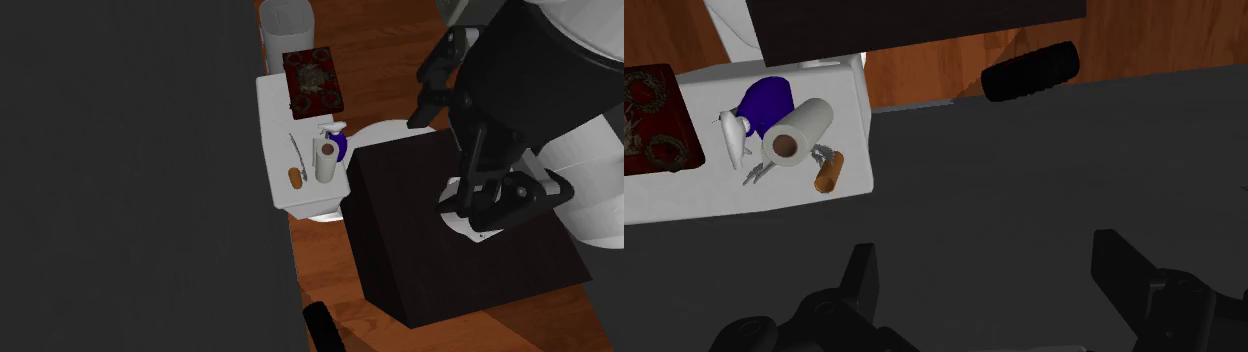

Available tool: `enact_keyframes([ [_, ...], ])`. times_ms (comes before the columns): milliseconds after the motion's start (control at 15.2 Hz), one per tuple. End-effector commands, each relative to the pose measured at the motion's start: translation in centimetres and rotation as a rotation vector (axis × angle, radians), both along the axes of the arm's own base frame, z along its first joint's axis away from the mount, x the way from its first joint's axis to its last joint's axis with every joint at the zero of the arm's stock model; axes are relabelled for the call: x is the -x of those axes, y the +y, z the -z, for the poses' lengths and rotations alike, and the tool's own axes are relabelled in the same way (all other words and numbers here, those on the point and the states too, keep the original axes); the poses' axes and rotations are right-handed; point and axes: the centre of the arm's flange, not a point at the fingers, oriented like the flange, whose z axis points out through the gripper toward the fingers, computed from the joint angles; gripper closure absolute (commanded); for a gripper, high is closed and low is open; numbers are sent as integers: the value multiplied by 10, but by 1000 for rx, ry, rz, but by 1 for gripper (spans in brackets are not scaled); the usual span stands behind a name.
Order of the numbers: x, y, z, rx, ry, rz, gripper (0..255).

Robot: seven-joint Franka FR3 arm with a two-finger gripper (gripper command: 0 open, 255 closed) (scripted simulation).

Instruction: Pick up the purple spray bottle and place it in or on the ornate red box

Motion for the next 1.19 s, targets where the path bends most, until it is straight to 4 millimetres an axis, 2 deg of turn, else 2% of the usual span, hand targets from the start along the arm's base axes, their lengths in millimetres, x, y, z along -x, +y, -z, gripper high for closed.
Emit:
enact_keyframes([
  [0,0,0,0,0,0,0,0],
  [1122,3,-131,179,29,22,-69,0],
])
